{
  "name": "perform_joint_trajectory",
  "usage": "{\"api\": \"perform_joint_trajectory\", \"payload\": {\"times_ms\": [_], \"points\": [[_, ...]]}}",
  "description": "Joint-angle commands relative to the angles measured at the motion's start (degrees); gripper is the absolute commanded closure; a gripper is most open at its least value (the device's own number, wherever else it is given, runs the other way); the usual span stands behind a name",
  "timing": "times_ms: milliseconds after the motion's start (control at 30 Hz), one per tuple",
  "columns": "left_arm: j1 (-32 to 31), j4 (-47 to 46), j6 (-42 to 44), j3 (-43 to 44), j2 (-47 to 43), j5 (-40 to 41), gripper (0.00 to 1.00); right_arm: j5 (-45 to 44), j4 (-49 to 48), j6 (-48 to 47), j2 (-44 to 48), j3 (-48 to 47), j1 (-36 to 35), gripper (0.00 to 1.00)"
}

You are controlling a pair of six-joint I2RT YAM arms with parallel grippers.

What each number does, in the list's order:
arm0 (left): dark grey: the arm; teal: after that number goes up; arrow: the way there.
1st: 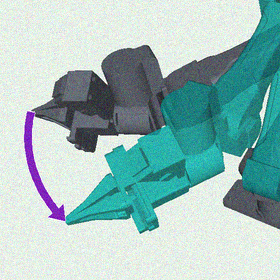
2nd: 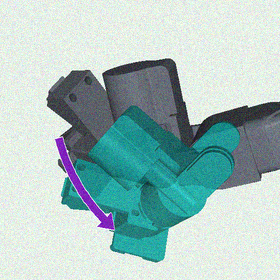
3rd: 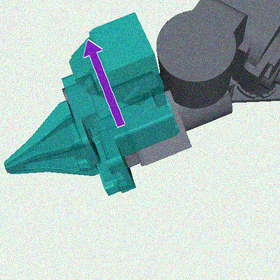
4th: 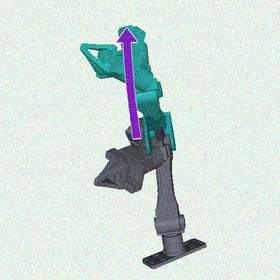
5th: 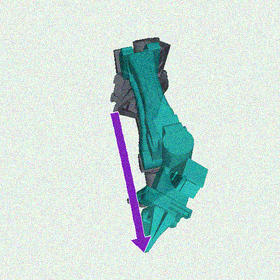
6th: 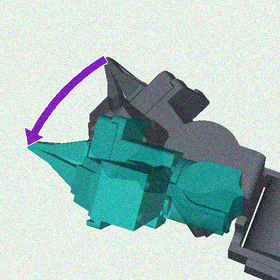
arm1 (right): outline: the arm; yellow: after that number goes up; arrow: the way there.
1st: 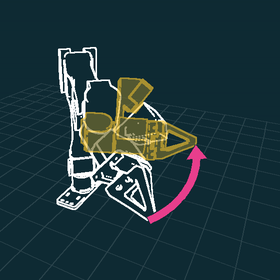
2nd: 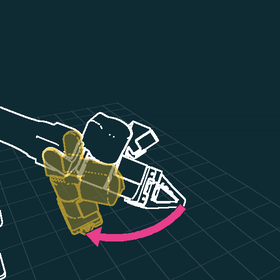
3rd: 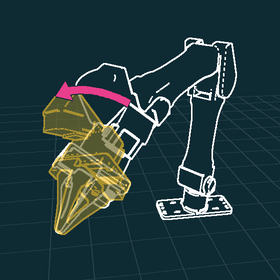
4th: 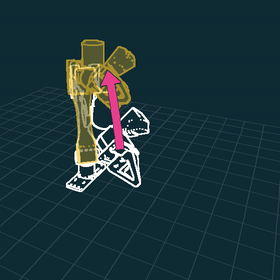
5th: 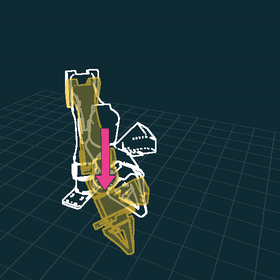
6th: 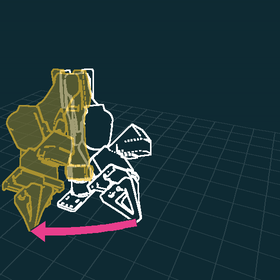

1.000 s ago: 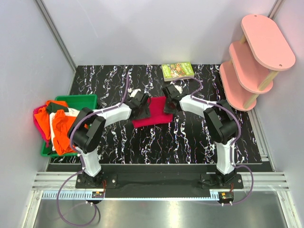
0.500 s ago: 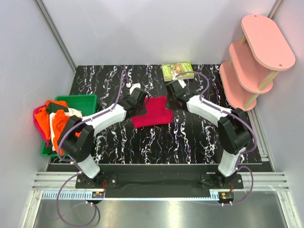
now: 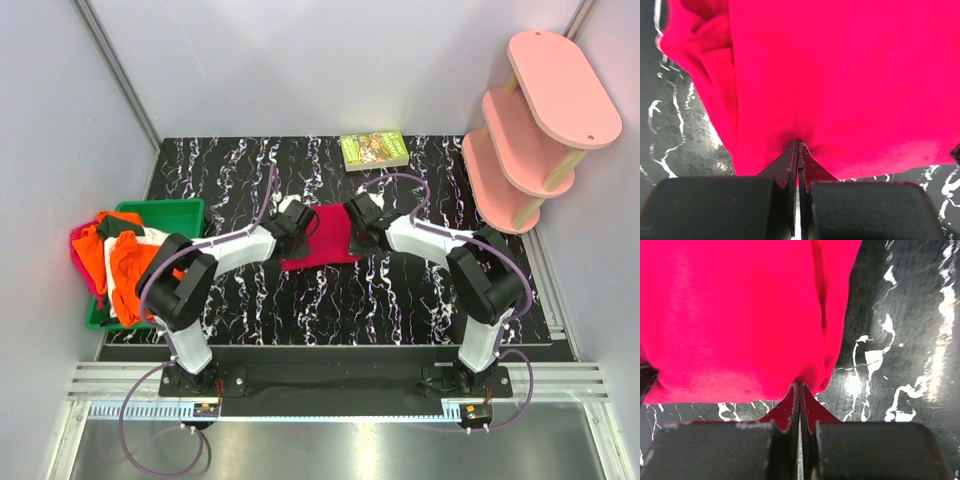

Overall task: Fold and stack the t-shirts
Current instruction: Fold the long partially folded tshirt into a neat square

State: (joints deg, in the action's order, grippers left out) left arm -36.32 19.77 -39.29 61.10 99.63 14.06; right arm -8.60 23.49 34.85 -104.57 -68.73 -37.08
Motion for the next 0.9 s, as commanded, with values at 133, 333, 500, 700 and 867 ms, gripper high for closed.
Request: {"api": "perform_joint_trajectory", "payload": {"times_ms": [133,333,500,700,867], "points": [[0.0,1.5,-2.3,-0.5,6.4,-6.2,0.87,3.5,-0.3,3.1,-0.7,4.0,-0.2,1.00],[-0.3,0.9,-1.8,-2.2,3.7,-4.4,0.70,0.6,0.1,1.0,3.0,3.9,-0.3,0.91],[-2.2,0.3,-0.2,-3.4,-8.3,3.2,0.14,-9.0,0.3,-2.9,11.1,-1.8,-0.1,0.41],[-2.3,1.1,2.7,0.2,-12.1,5.1,0.08,-6.8,1.8,-2.5,10.7,-5.8,1.5,0.30],[-2.2,2.5,3.8,3.9,-7.1,3.9,0.12,-0.6,0.3,3.6,6.9,-3.7,3.6,0.30]]}}
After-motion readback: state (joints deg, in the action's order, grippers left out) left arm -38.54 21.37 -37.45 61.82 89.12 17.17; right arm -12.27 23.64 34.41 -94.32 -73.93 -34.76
